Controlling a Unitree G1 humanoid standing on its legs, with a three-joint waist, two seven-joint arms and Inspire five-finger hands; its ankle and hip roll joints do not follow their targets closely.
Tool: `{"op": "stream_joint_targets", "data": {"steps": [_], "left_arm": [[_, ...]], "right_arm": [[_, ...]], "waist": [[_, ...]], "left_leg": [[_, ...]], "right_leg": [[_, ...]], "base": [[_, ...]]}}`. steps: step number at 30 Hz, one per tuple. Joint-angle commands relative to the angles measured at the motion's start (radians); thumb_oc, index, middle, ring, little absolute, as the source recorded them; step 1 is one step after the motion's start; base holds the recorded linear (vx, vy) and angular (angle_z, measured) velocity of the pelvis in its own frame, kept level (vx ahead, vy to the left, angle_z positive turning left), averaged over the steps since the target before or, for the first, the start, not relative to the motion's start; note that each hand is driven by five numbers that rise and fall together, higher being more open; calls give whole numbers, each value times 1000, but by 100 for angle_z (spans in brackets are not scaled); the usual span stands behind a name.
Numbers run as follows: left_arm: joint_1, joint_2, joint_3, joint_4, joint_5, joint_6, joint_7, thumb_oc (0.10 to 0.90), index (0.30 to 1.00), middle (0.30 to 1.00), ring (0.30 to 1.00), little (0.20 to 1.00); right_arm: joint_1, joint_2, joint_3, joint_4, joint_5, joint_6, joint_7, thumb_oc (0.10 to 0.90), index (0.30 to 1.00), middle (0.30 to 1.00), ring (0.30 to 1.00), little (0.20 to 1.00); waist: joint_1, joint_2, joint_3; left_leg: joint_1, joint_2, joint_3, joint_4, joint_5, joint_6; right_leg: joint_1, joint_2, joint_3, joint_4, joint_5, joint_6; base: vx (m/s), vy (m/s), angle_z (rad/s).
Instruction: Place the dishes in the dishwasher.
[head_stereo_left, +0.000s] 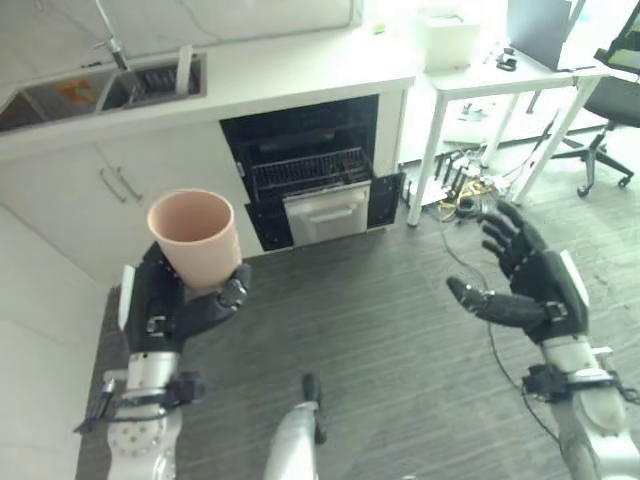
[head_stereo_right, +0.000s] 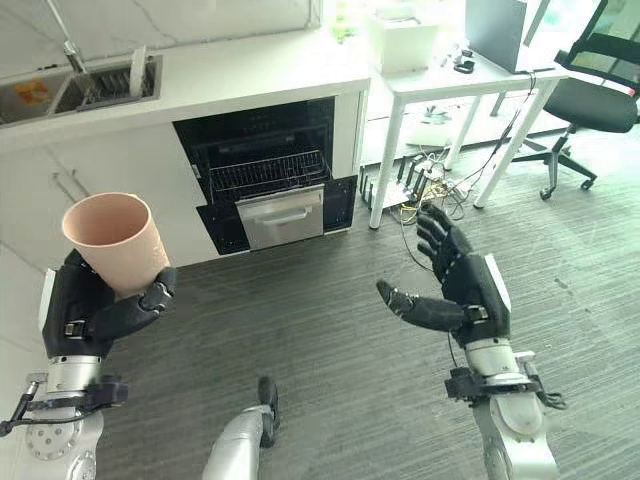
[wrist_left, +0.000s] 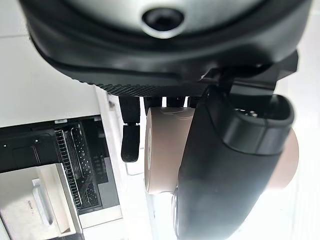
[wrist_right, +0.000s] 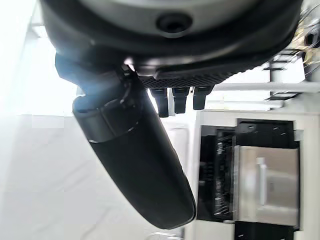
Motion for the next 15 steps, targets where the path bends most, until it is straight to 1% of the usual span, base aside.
{"op": "stream_joint_targets", "data": {"steps": [1,2,3,5,6,8,9,10,11,12,13,14,15], "left_arm": [[-88,60,46,-119,-38,-129,64,400,300,300,300,300],[-95,65,48,-116,-37,-123,75,400,300,300,300,300],[-104,71,47,-115,-35,-112,85,400,300,300,300,300],[-103,77,53,-125,-34,-105,82,400,300,300,300,300],[-104,78,57,-130,-24,-101,75,400,300,300,300,300],[-115,80,56,-134,-22,-92,61,400,300,300,300,300],[-123,83,58,-135,-23,-86,50,400,300,300,300,300],[-125,85,59,-137,-25,-84,47,400,300,300,300,300],[-129,85,62,-142,-30,-76,34,400,300,300,300,300],[-130,82,63,-145,-26,-70,28,400,300,300,300,300],[-132,78,60,-147,-21,-64,32,400,300,300,300,300],[-135,75,57,-144,-19,-59,39,400,300,300,300,300],[-147,71,46,-119,19,-67,89,400,300,300,300,300]], "right_arm": [[-141,-28,-46,-111,26,-114,22,800,900,900,900,900],[-140,-29,-48,-111,36,-112,28,800,900,900,900,900],[-139,-23,-50,-116,45,-99,34,800,900,900,900,900],[-131,-17,-55,-136,75,-78,36,800,900,900,900,900],[-130,-5,-54,-144,91,-64,35,800,900,900,900,900],[-138,25,-45,-148,57,-54,19,800,900,900,900,900],[-146,36,-39,-148,42,-50,4,800,900,900,900,900],[-147,41,-38,-149,39,-48,1,800,900,900,900,900],[-148,54,-38,-151,42,-43,-1,800,900,900,900,900],[-148,66,-37,-153,70,-37,5,800,900,900,900,900],[-151,79,-36,-151,97,-31,18,800,900,900,900,900],[-150,96,-31,-148,121,-29,28,800,900,900,900,900],[-163,141,9,-136,125,-23,46,800,900,900,900,900]], "waist": [[22,-9,-54],[22,-9,-60],[28,-12,-72],[41,-22,-86],[48,-29,-98],[63,-45,-116],[73,-55,-131],[73,-59,-135],[81,-68,-145],[84,-75,-152],[82,-76,-154],[75,-68,-148],[44,-32,-119]], "left_leg": [[168,38,2,-64,98,-85],[183,40,13,-64,95,-80],[201,25,9,-64,86,-68],[212,5,-8,-64,73,-53],[218,-11,-23,-64,64,-42],[221,-49,-51,-64,51,-19],[228,-77,-65,-64,37,-1],[228,-87,-68,-64,35,6],[229,-108,-74,-64,28,19],[231,-123,-78,-64,22,30],[242,-134,-85,-64,12,39],[259,-142,-101,-64,2,49],[331,-140,-137,-64,-24,62]], "right_leg": [[-175,-19,13,105,56,100],[-159,-27,9,105,48,108],[-130,-42,11,105,39,120],[-111,-62,7,105,38,134],[-105,-76,4,105,57,144],[-99,-104,-11,105,94,164],[-94,-125,-31,105,134,180],[-91,-132,-38,105,147,187],[-74,-143,-53,105,205,202],[-51,-151,-69,105,277,214],[-37,-153,-82,106,360,226],[-47,-144,-83,167,422,234],[-240,-149,-74,403,470,220]], "base": [[368,166,-50],[432,190,-49],[443,196,-45],[401,167,-30],[386,150,-26],[402,168,-6],[314,142,26],[307,131,37],[246,114,44],[289,139,44],[252,155,35],[332,278,39],[311,238,45]]}}
